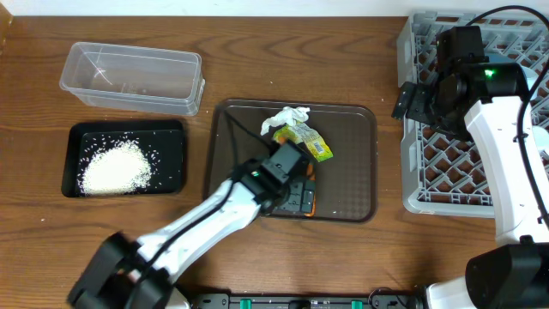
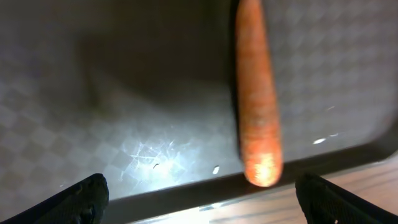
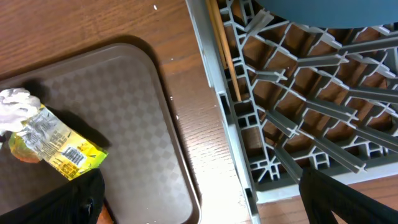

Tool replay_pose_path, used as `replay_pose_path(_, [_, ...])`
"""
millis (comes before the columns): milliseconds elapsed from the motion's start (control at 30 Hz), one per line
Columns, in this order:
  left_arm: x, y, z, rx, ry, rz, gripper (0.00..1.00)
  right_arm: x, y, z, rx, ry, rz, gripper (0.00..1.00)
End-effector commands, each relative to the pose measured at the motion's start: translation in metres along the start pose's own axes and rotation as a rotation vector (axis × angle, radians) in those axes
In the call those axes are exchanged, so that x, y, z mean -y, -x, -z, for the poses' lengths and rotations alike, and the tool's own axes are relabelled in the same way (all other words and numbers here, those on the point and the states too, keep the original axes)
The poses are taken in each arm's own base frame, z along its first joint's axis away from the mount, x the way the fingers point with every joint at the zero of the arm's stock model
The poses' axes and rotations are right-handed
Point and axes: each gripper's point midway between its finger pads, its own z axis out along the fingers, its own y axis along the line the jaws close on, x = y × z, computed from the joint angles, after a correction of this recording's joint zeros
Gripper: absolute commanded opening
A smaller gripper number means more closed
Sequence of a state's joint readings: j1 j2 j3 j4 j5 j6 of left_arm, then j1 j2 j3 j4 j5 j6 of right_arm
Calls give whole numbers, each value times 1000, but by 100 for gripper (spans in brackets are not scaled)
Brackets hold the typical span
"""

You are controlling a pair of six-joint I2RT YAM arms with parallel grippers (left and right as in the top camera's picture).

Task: Sort waste into correct bins and load items into the dishwasher rack
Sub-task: 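Reach the left gripper from the rice tray to the carrot, then grasp the orange carrot with the left gripper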

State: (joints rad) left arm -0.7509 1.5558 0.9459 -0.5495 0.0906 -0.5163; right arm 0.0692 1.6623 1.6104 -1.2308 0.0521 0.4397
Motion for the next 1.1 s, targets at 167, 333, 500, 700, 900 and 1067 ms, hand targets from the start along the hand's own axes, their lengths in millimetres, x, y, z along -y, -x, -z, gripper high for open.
replay_pose_path(167, [21,23,-17,10,40,-73,99,3,2,-1,2,-6,-9,99])
replay_pose_path(333, [27,27,-31,20,85,-29,99,3,2,-1,2,-6,-9,99])
replay_pose_path(500, [24,25,-46,20,129,-18,99,3,3,-1,2,-6,-9,99])
replay_pose_path(700, [18,23,-56,19,169,-25,99,3,3,-1,2,-6,-9,99])
replay_pose_path(900, [17,25,-55,86,243,-11,94,3,2,-1,2,-6,-9,99])
replay_pose_path(1067, [20,22,-55,97,256,-7,86,3,3,-1,2,-6,-9,99])
